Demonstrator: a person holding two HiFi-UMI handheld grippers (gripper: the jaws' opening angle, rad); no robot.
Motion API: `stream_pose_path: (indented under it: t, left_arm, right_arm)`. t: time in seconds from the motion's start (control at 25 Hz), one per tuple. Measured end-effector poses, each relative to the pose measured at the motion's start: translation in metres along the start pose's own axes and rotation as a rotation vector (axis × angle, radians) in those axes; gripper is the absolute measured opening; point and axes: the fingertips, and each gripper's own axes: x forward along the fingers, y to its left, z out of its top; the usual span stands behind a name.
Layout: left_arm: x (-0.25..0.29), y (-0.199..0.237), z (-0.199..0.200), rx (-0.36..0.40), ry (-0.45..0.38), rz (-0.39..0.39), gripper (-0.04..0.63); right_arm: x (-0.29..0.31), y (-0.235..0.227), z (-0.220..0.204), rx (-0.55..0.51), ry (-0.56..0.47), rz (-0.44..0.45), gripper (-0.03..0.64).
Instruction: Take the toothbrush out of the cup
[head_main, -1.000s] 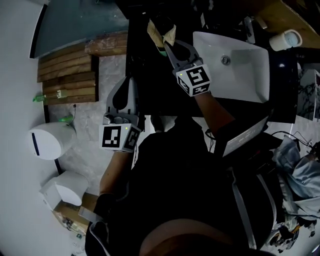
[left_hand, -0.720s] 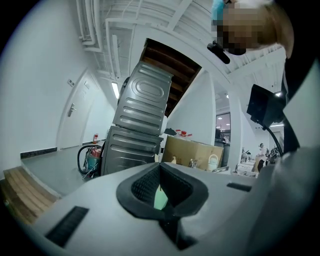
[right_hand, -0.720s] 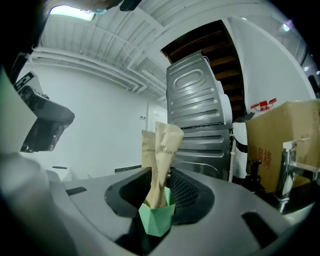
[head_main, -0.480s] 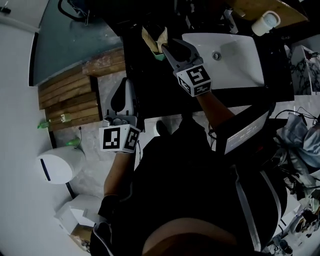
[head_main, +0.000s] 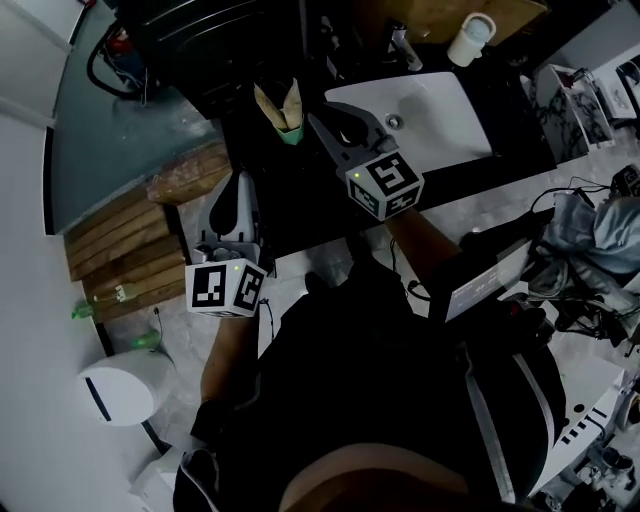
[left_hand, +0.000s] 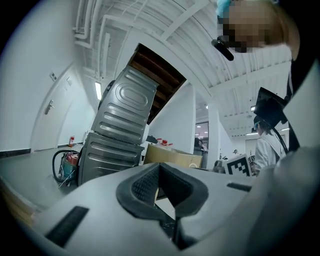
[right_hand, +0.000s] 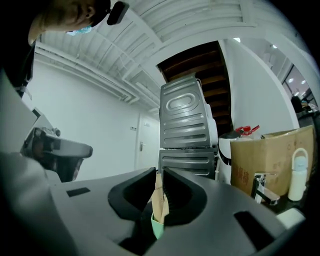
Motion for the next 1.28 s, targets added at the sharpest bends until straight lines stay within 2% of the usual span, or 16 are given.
stream_pose_path:
  t: [0.4,0.72,0.96,1.28]
  left_arm:
    - [0.008,-0.016,0.007,0.023,0.002,-0.109,0.005]
    - [0.001,-0.034,0.014,0.043,-0.025,-0.157,0.005]
    - [-0.002,-0.055,0.023,0.073,-0.035,-0.166,0.005]
    - [0.004,-0.081,0.028,0.077,-0.041,-0.13,0.005]
  right_arm:
    - [-0.052,0.016,0.031,-0.004,0.016,-0.068,0.039]
    - [-0.093,0.026,0.05,-0.021,-0.002,-0.128,0.028]
    - [-0.116,0.023,0.059,-0.005,-0.013,-0.141,0.023]
    - [-0.139,0.01,0.06,0.007,-0.006,-0.106,0.021]
